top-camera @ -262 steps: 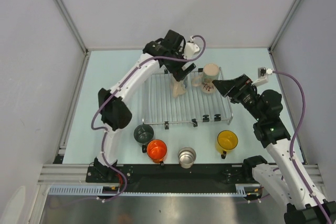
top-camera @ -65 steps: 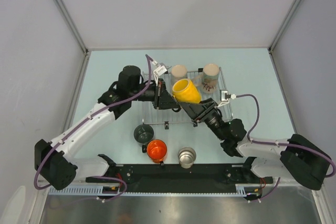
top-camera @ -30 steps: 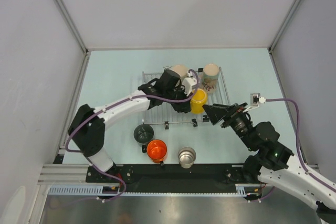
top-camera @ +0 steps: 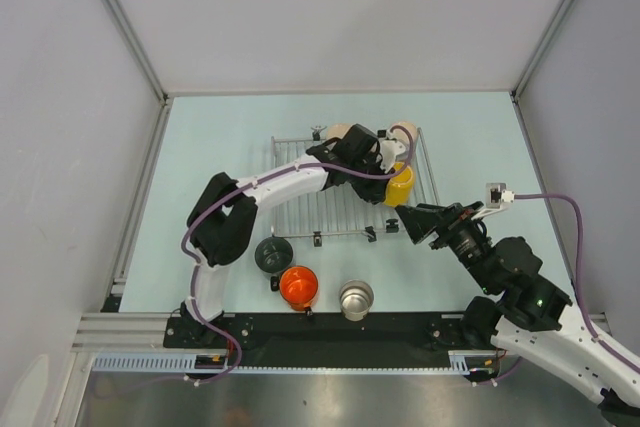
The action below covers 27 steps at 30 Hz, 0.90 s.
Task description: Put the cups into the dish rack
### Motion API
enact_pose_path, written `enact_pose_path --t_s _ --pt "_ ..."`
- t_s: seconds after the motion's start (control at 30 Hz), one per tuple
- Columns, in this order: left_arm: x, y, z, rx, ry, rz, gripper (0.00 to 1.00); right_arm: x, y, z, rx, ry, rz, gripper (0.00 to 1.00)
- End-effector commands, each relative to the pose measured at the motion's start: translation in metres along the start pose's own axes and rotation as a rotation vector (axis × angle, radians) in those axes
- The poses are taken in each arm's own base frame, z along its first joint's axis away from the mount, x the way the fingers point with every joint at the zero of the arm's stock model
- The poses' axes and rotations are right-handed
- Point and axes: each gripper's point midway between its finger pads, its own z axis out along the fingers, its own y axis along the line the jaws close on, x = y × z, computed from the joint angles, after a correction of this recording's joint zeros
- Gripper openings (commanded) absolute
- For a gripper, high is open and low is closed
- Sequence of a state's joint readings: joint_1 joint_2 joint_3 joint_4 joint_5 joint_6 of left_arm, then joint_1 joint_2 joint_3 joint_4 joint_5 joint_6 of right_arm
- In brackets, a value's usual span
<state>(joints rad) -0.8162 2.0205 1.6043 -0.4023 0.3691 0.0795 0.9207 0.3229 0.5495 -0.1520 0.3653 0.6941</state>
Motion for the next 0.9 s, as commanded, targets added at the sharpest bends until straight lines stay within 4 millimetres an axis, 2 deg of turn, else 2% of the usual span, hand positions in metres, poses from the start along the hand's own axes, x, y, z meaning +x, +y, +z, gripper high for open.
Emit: enact_pose_path --t_s 0.0,0.2,0.37,0.5,0.53,0.57,0.63,0.67,0.7,0.87 --pt "-0.039 -0.009 0.002 0.04 -0.11 0.049 0.01 -0.004 0.005 0.0 -0.028 -0.013 -0.017 0.96" --pt "-0.033 -0.015 0.017 0.072 -0.086 0.023 0.01 -0.003 0.004 0.0 -0.026 -0.014 -0.018 0.96" --pt "-0.032 -0.021 0.019 0.096 -0.072 0.018 0.01 -0.005 0.002 -0.002 -0.025 -0.023 -0.018 0.96" --pt "-0.018 -0.025 0.022 0.099 -0.037 0.022 0.03 -0.006 0.0 -0.003 -0.014 -0.029 -0.02 0.97" --pt "-0.014 -0.026 0.022 0.101 -0.028 0.021 0.09 -0.006 -0.001 -0.003 -0.01 -0.03 -0.021 0.97" --pt "-0.012 -0.028 0.02 0.105 -0.024 0.023 0.19 -0.006 -0.001 -0.003 -0.01 -0.03 -0.019 0.97" --pt "0.002 -0.029 0.019 0.105 0.003 0.012 0.34 -0.007 -0.002 -0.004 -0.005 -0.033 -0.018 0.97" --pt "0.003 -0.032 0.014 0.106 0.002 0.018 0.46 -0.007 -0.003 -0.004 -0.002 -0.034 -0.019 0.97" --pt "0.014 -0.031 0.014 0.1 0.022 0.009 0.51 -0.007 -0.003 -0.003 0.0 -0.032 -0.018 0.97" --pt "0.032 -0.032 0.002 0.079 0.045 0.009 0.73 -0.007 -0.003 -0.004 0.001 -0.033 -0.016 0.98"
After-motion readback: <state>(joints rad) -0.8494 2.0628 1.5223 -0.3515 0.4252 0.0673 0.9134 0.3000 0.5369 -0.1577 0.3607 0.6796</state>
